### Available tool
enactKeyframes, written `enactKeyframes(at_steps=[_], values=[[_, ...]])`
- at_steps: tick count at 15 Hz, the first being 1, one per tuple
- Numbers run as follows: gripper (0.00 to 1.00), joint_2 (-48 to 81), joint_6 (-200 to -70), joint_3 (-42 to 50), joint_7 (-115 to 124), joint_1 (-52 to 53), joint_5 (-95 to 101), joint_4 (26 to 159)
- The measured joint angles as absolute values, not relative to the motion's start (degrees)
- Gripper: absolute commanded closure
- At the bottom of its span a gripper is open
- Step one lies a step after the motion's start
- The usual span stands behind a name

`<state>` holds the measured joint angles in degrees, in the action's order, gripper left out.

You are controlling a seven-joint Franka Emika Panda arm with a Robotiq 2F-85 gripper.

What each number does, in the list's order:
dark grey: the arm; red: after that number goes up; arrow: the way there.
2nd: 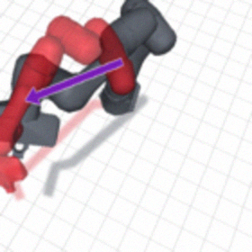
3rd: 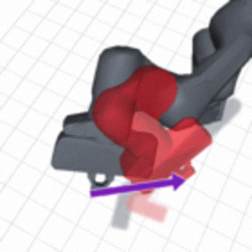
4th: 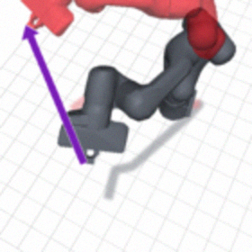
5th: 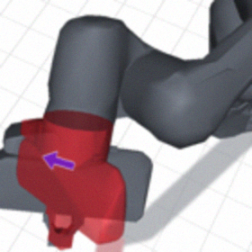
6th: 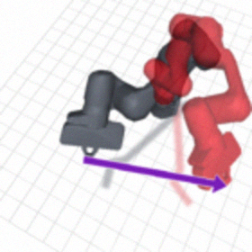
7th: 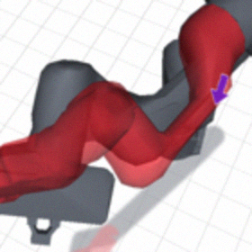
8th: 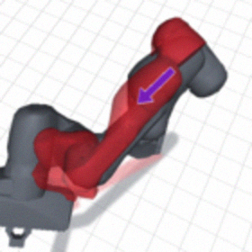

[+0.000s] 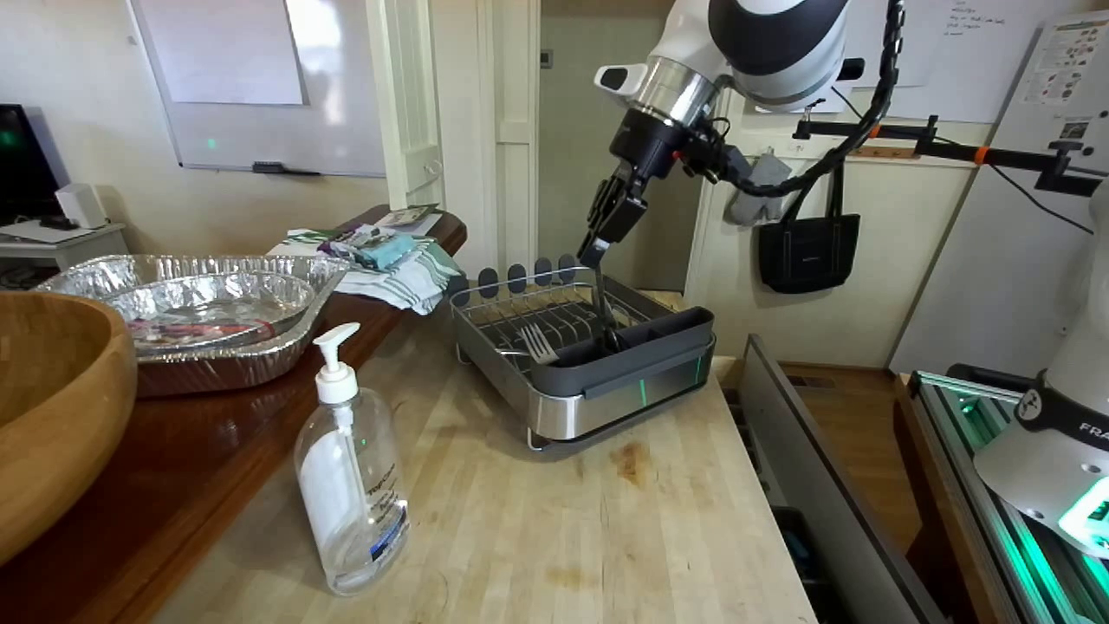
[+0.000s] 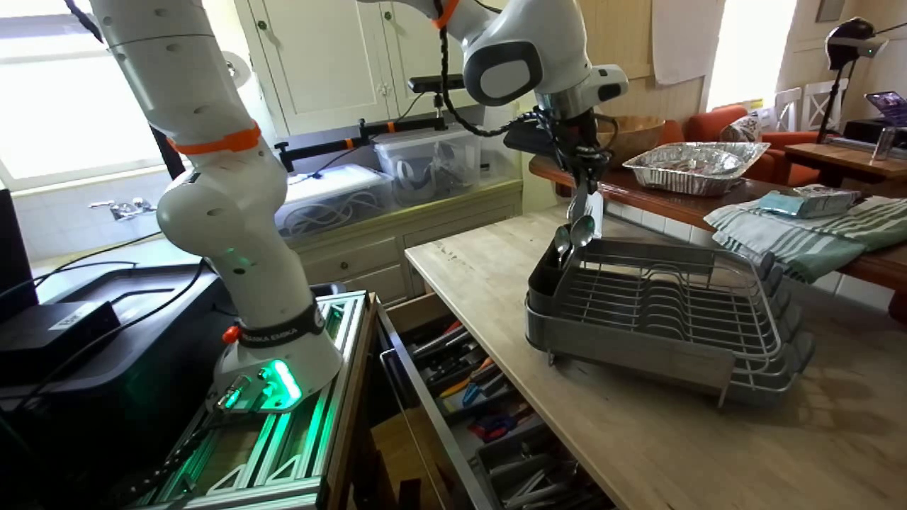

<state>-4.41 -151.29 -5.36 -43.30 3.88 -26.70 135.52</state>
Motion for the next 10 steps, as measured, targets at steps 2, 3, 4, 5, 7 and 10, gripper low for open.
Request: enactKeyframes(at_steps=[2,3,4,5,7,10], values=[[0.94,-4.7,-151.3,-5.3,-42.2,3.9,-25.8,135.6],[0.94,-5.1,-151.3,-5.3,-41.5,3.9,-25.4,135.6],[0.94,-5.5,-151.2,-5.2,-40.9,3.9,-24.9,135.7],[0.94,-6.0,-151.0,-5.1,-40.1,3.9,-24.2,135.8],[0.94,-7.2,-150.5,-4.9,-38.3,3.9,-22.7,135.9],[0.94,-9.0,-150.2,-4.6,-35.7,4.1,-20.4,136.5]])
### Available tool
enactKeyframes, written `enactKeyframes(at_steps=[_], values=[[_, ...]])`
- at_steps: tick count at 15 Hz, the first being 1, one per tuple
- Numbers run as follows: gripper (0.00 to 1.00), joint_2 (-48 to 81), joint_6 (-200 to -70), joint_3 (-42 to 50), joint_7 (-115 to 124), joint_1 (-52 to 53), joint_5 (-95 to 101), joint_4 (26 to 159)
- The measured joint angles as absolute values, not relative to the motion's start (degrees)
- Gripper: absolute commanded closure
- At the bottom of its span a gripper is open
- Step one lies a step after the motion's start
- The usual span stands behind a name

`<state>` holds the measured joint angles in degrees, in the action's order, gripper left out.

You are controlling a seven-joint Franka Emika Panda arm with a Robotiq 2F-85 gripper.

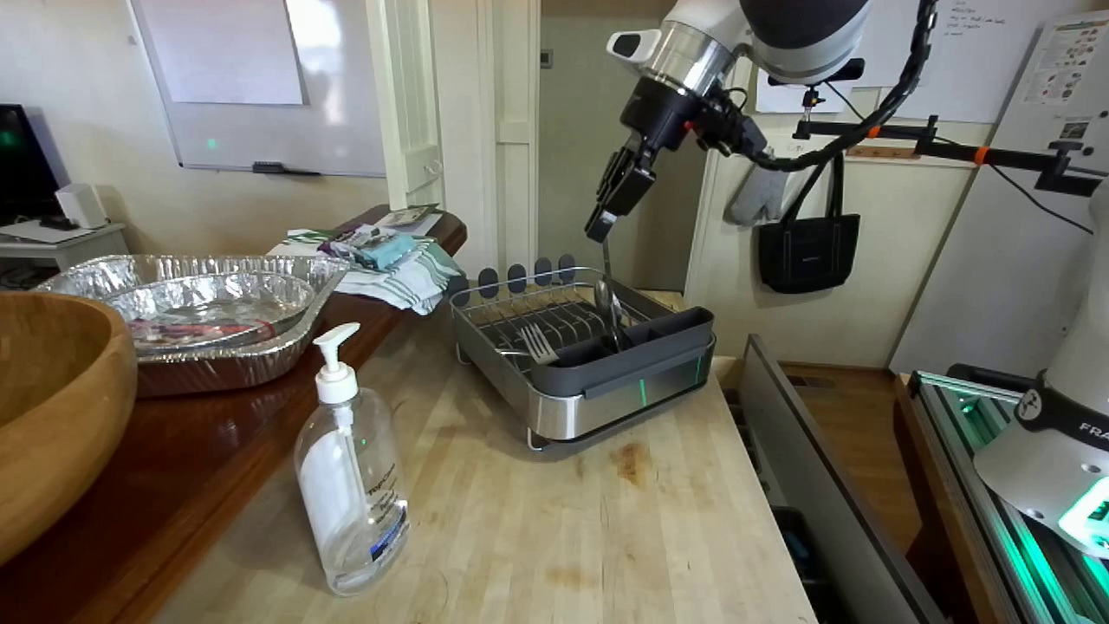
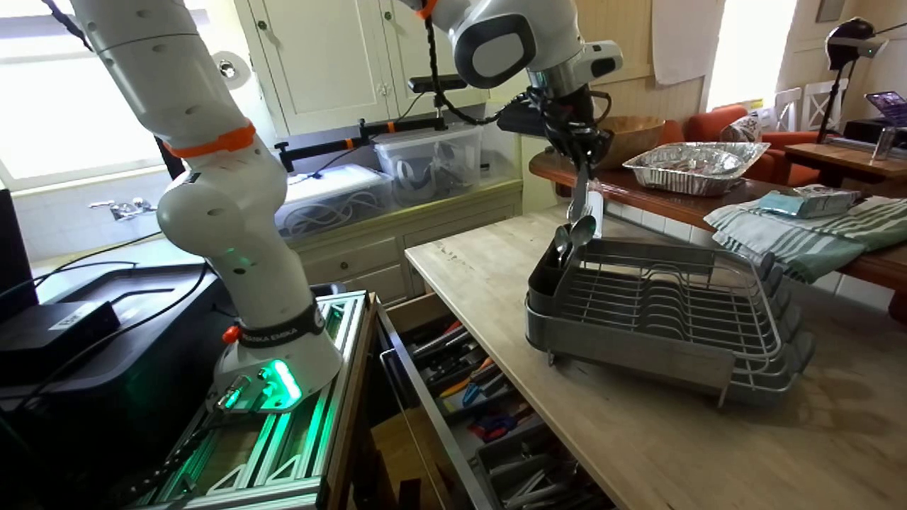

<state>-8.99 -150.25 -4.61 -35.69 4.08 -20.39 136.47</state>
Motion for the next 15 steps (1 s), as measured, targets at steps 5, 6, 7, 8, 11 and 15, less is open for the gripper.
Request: enactKeyframes(at_steps=[5,6,7,8,11,15], values=[[0.94,-11.1,-150.2,-4.0,-31.2,4.6,-16.6,137.0],[0.94,-11.3,-150.2,-3.9,-30.4,4.7,-16.0,137.0],[0.94,-11.6,-150.2,-3.7,-29.8,4.8,-15.6,137.0],[0.94,-11.9,-150.2,-3.6,-29.2,4.9,-15.2,137.0],[0.94,-12.9,-150.2,-3.1,-27.6,5.3,-14.5,137.0],[0.94,-14.0,-150.2,-2.6,-26.2,5.5,-14.1,137.0]])
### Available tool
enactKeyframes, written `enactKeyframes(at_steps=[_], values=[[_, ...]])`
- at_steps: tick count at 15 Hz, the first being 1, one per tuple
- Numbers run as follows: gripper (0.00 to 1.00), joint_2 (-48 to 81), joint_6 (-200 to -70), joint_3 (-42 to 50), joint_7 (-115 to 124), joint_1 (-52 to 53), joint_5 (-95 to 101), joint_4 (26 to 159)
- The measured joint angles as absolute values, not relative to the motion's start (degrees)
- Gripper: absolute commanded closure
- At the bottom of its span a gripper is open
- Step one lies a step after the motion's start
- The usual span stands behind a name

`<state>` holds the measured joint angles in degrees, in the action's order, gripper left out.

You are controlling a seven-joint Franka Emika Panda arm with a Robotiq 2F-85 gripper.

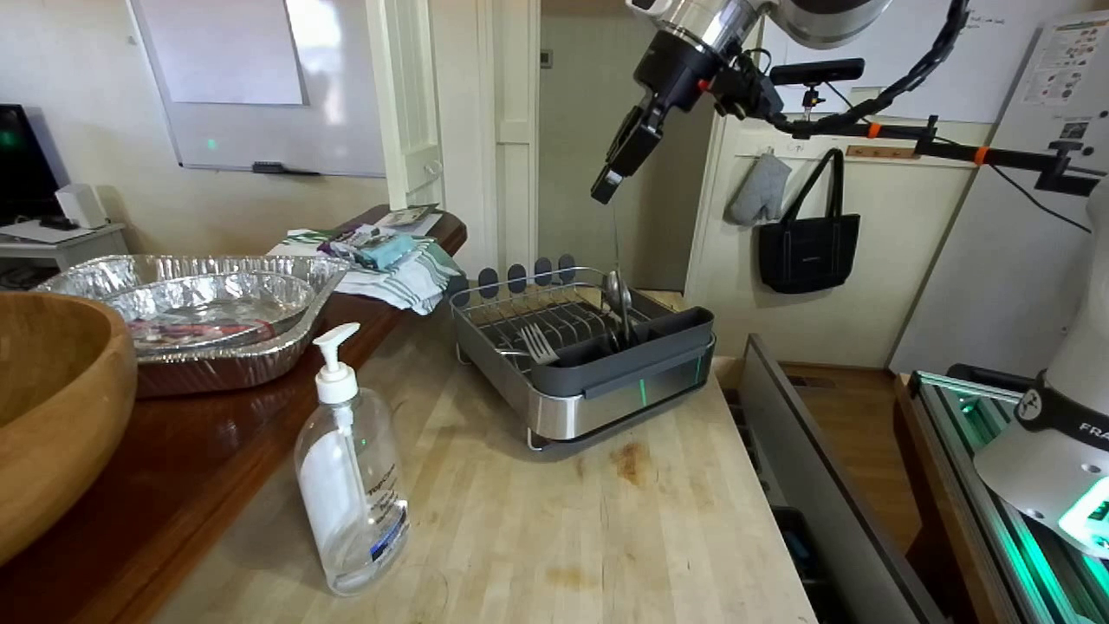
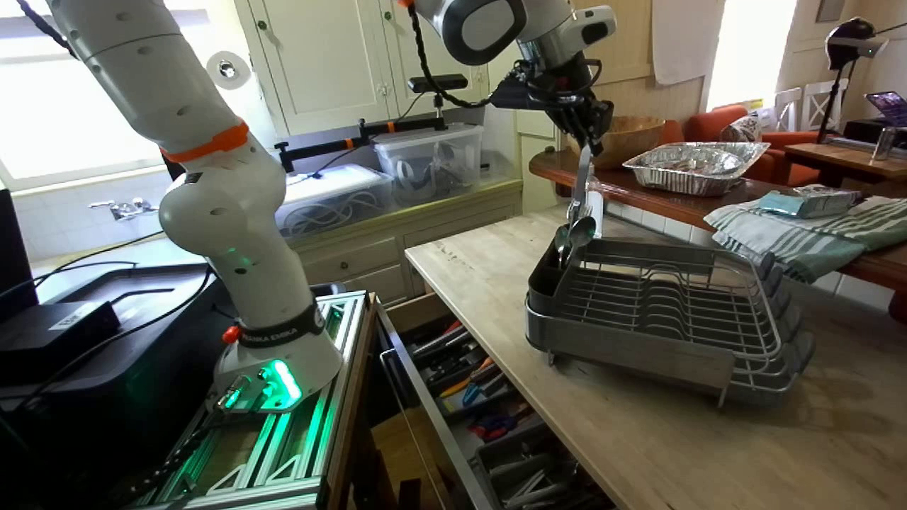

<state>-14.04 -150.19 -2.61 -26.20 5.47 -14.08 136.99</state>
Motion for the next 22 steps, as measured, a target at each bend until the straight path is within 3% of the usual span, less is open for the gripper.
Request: enactKeyframes(at_steps=[22], values=[[0.94,-18.0,-141.8,-2.2,-21.0,5.5,-6.6,137.0]])
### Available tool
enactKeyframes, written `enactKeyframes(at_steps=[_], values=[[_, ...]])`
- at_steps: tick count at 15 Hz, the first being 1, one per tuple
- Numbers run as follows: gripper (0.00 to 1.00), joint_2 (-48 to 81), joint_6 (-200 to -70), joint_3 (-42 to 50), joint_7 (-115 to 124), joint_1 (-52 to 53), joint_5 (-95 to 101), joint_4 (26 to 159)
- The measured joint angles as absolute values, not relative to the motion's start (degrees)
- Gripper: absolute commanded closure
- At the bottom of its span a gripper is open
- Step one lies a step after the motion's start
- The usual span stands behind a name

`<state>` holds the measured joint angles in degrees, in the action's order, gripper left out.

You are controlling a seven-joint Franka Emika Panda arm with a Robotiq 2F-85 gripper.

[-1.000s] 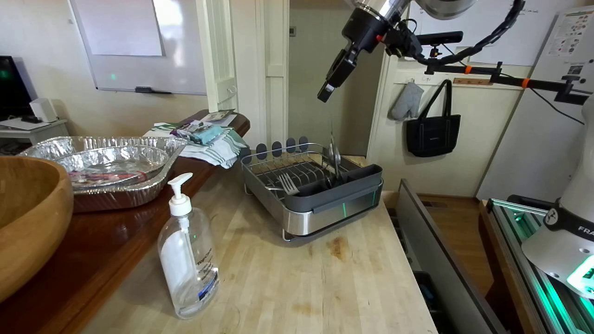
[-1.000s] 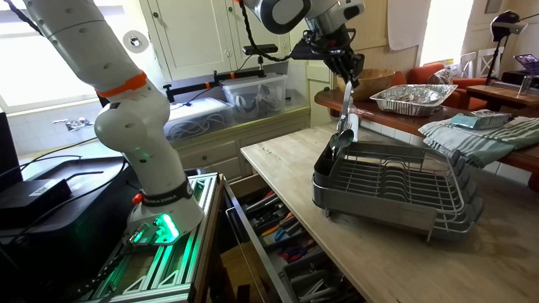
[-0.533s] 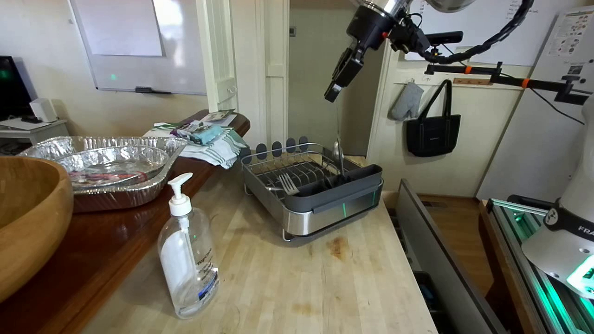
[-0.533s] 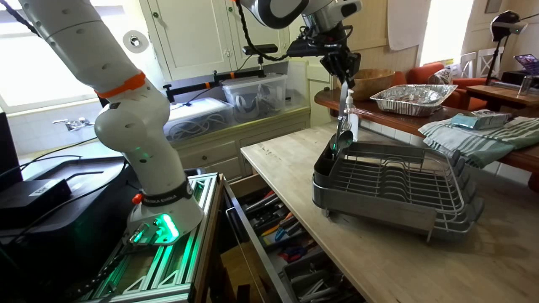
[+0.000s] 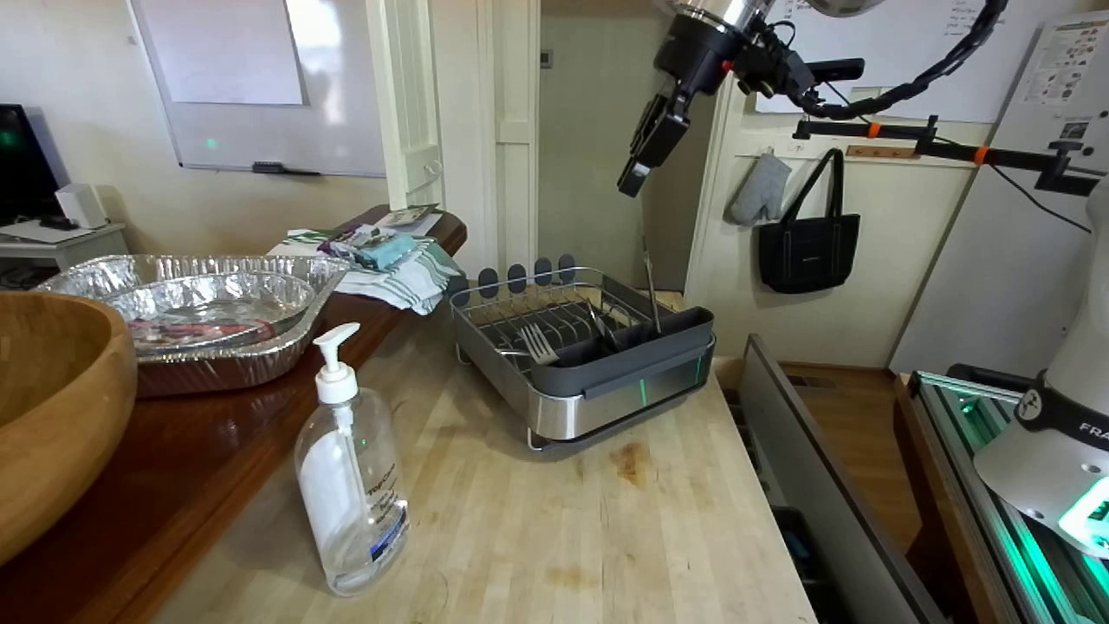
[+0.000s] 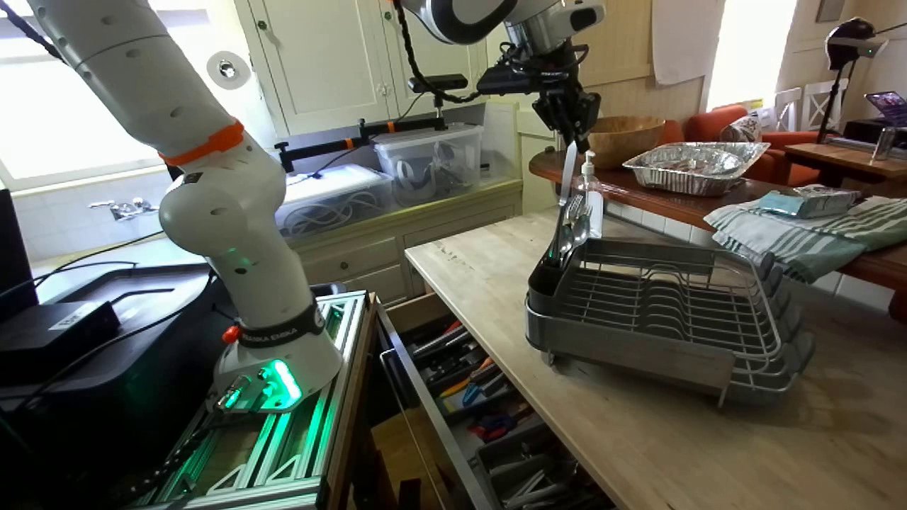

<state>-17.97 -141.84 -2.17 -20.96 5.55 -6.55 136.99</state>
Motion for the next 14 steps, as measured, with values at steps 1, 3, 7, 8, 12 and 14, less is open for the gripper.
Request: enactKeyframes(at_steps=[1,3,7,8,12,14], values=[[0.94,-18.0,-141.6,-2.2,-20.7,5.5,-6.2,137.0],[0.94,-18.0,-141.4,-2.2,-20.1,5.5,-5.6,137.0],[0.94,-18.1,-141.4,-2.1,-19.2,5.3,-5.0,137.0],[0.94,-18.3,-141.4,-2.0,-19.1,5.3,-4.9,137.0],[0.94,-18.8,-141.3,-1.7,-19.0,5.2,-4.7,137.0],[0.94,-19.2,-141.0,-1.5,-18.8,5.0,-4.4,137.0]])
